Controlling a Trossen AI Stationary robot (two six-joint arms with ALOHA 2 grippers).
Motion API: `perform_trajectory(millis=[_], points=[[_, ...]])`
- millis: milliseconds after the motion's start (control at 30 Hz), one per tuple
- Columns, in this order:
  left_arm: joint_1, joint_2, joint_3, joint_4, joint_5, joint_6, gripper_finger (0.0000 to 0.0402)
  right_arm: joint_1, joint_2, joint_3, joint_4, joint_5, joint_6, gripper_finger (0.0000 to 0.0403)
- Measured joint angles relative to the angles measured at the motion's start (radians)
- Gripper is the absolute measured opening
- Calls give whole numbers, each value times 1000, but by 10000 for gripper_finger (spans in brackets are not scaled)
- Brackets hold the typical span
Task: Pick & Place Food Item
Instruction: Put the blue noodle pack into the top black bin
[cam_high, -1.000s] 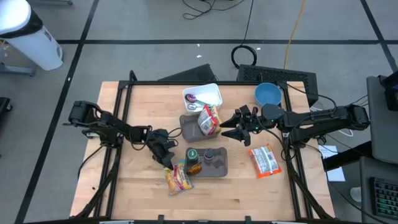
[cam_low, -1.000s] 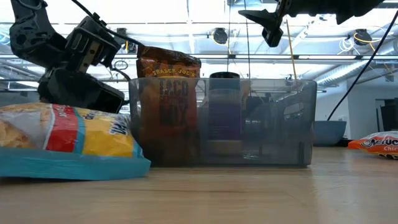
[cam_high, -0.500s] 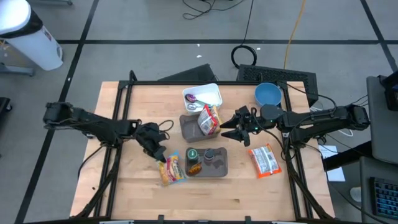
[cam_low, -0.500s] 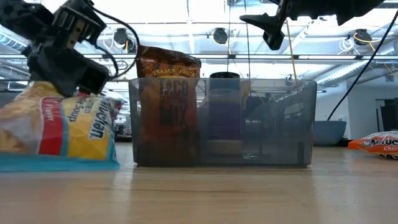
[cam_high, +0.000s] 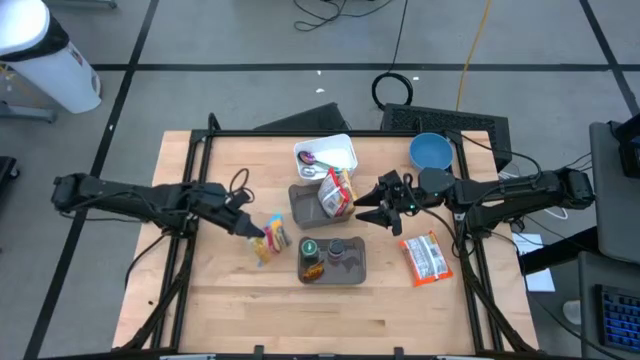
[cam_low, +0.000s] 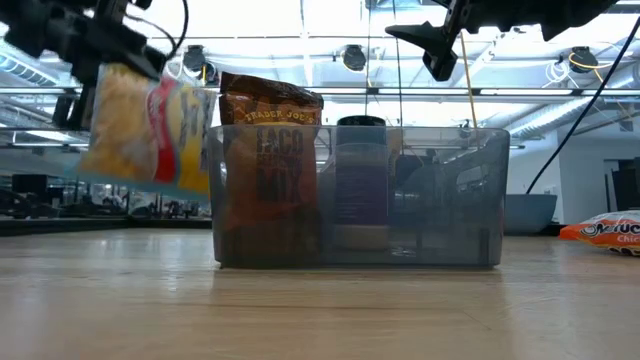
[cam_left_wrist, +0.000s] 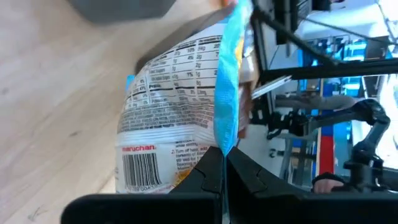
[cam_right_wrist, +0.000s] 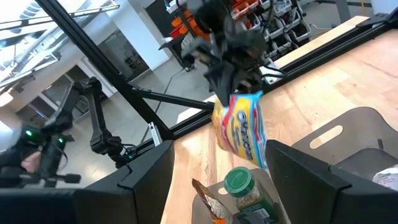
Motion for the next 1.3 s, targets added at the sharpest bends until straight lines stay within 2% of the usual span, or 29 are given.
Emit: perform_trajectory(millis=[233, 367, 500, 633, 767, 967, 1167, 1300], points=[[0, -16, 199, -192, -97, 98, 2, 0, 0, 0, 0, 0, -23, 249], [0, -15, 324, -294, -258, 114, 2, 0, 0, 0, -1, 0, -42, 249], [0, -12, 414, -300, -415, 88, 2, 0, 0, 0, -1, 0, -46, 249], [-15, 45, 509, -298, -581, 75, 1, 0, 0, 0, -16, -2, -47, 249], [-30, 164, 612, -301, -703, 38, 1, 0, 0, 0, -37, -3, -65, 249], [-36, 403, 802, -337, -784, -35, 1, 0, -30, 0, -101, 13, -167, 245], [-46, 636, 1018, -515, -851, -118, 1, 0, -153, 0, -229, 73, -257, 226], [-57, 753, 1106, -582, -883, -191, 0, -1, -263, 0, -309, 83, -293, 217]])
